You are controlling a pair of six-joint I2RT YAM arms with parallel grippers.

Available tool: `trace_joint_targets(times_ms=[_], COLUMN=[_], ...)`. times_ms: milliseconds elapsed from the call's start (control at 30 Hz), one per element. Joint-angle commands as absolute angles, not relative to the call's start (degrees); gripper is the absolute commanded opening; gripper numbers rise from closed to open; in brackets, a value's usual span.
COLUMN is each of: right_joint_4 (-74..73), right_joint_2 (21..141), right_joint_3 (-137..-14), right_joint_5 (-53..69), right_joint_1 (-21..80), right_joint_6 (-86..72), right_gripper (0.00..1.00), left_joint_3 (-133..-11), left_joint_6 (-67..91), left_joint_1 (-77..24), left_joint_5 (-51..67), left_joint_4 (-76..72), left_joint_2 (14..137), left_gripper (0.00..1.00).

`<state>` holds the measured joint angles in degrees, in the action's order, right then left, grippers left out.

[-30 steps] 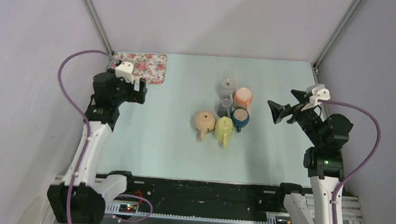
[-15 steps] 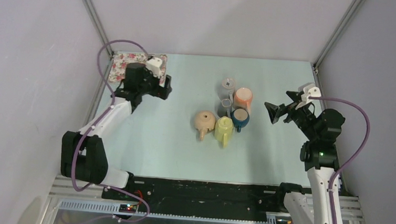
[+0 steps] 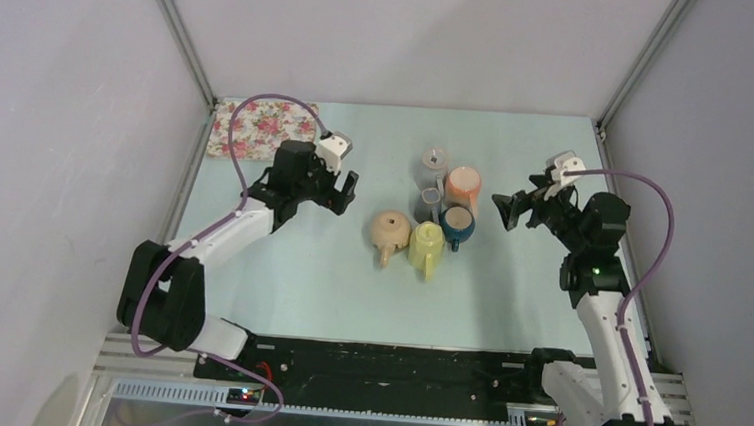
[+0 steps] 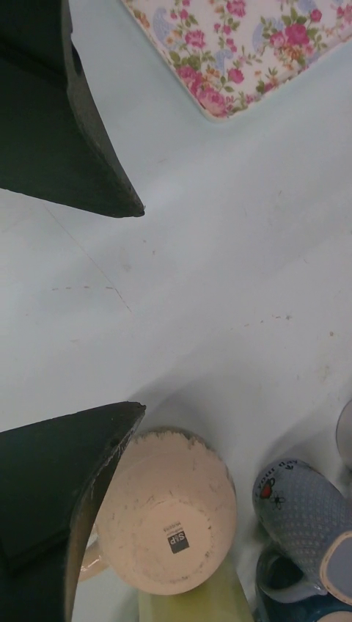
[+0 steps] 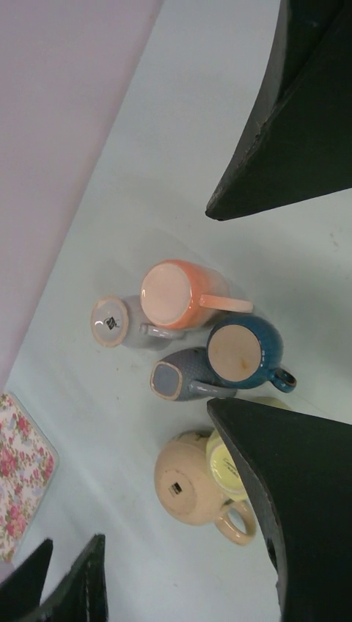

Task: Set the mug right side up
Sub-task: Turn over the cup at the center of the board.

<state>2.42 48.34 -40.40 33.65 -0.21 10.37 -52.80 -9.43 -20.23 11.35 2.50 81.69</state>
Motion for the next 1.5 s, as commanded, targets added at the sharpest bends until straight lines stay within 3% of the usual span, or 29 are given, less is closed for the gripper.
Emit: trace_joint_targets(times_ms=[0, 267, 533, 667, 1067, 1233, 1467], right_joint_4=[9.05, 3.28, -8.1, -8.97, -10.14, -9.17, -7.77], right_joint_2=[53.18, 67.7, 83.87, 86.07, 91.89, 93.31, 96.21], right_joint_3=[-40.47, -50.76, -62.59, -62.73, -62.72, -62.74, -62.69], right_joint_5=[26.34, 9.64, 8.04, 8.9, 10.35, 8.89, 5.31], right_joint_1=[2.5, 10.29, 11.9, 11.99, 13.58, 13.82, 16.08], right_joint_6=[7.56, 9.25, 7.59, 7.85, 7.46, 7.16, 7.67], right_gripper=[0.96, 0.89, 0.76, 0.7, 0.67, 0.58, 0.56], left_joint_3=[-55.67, -47.87, -44.81, -43.99, -43.18, -43.24, -43.39], left_joint_6=[-13.48, -18.96, -19.86, -20.41, -19.36, -19.1, -18.85], left_joint_1=[-20.15, -20.11, -20.07, -20.04, -20.04, -20.03, -20.04], left_joint_5=[8.37, 8.3, 10.35, 8.71, 10.04, 10.15, 11.28], left_joint_4=[5.02, 7.16, 7.12, 7.15, 6.97, 7.04, 6.97], left_joint_2=[76.23, 66.83, 68.91, 69.65, 69.29, 69.95, 70.84], left_gripper=[0.98, 0.98, 0.98, 0.98, 0.98, 0.98, 0.98])
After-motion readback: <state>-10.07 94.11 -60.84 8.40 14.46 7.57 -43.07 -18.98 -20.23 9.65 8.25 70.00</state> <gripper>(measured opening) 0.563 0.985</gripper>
